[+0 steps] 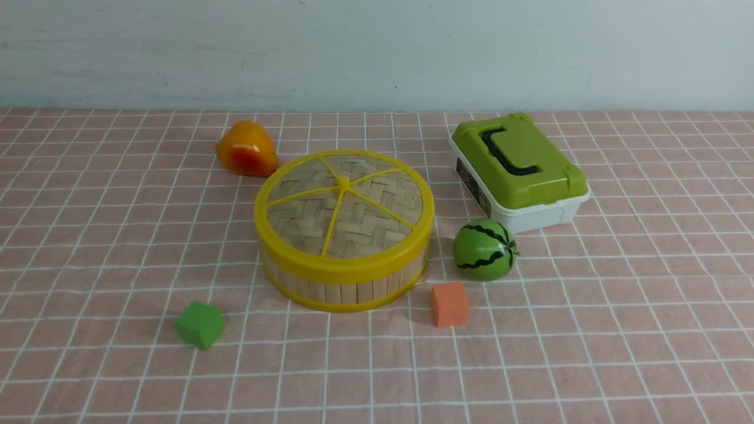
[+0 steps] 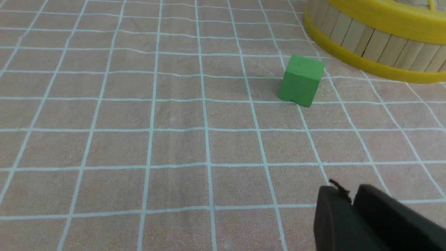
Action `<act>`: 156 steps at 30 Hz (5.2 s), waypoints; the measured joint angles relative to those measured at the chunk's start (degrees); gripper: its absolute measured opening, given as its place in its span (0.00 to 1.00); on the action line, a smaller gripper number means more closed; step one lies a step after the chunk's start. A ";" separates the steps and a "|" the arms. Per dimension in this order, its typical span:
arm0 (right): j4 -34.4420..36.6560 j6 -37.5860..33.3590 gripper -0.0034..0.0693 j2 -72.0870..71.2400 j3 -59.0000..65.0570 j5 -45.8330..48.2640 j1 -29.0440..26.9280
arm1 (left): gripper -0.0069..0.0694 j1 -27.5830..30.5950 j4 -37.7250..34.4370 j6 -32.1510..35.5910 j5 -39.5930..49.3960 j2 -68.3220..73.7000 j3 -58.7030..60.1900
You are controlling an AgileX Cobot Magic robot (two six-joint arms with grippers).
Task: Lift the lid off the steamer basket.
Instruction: Use the left arm to lift the lid of the steamer
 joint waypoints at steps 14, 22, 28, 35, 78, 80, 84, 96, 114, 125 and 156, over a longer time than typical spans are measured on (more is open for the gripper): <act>0.00 0.00 0.38 0.00 0.00 0.00 0.00 | 0.21 0.00 0.00 0.00 0.00 0.00 0.00; 0.00 0.00 0.38 0.00 0.00 0.00 0.00 | 0.21 0.00 0.00 0.00 0.00 0.00 0.00; 0.00 0.00 0.38 0.00 0.00 0.00 0.00 | 0.23 0.00 0.00 0.00 0.00 0.00 0.00; 0.00 0.00 0.38 0.00 0.00 0.00 0.00 | 0.24 0.00 -0.05 0.00 0.00 0.00 0.00; 0.00 0.00 0.38 0.00 0.00 0.00 0.00 | 0.29 0.00 -0.62 -0.44 -27.46 0.00 0.06; 0.00 0.00 0.38 0.00 0.00 0.00 0.00 | 0.30 0.00 -0.66 -0.44 -32.63 0.00 0.06; 0.00 0.00 0.38 0.00 0.00 0.00 0.00 | 0.30 0.00 -0.66 -0.49 -39.16 0.00 0.06; 0.00 0.00 0.38 0.00 0.00 0.00 0.00 | 0.09 0.00 -5.55 -15.34 -41.66 0.62 -9.01; 0.00 0.00 0.38 0.00 0.00 0.00 0.00 | 0.07 0.00 -10.29 -8.32 9.39 52.68 -44.91; 0.00 0.00 0.38 0.00 0.00 0.00 0.00 | 0.07 -10.86 -21.36 3.85 30.01 83.97 -76.69; 0.00 0.00 0.38 0.00 0.00 0.00 0.00 | 0.59 -22.72 10.63 -7.87 35.69 126.96 -123.44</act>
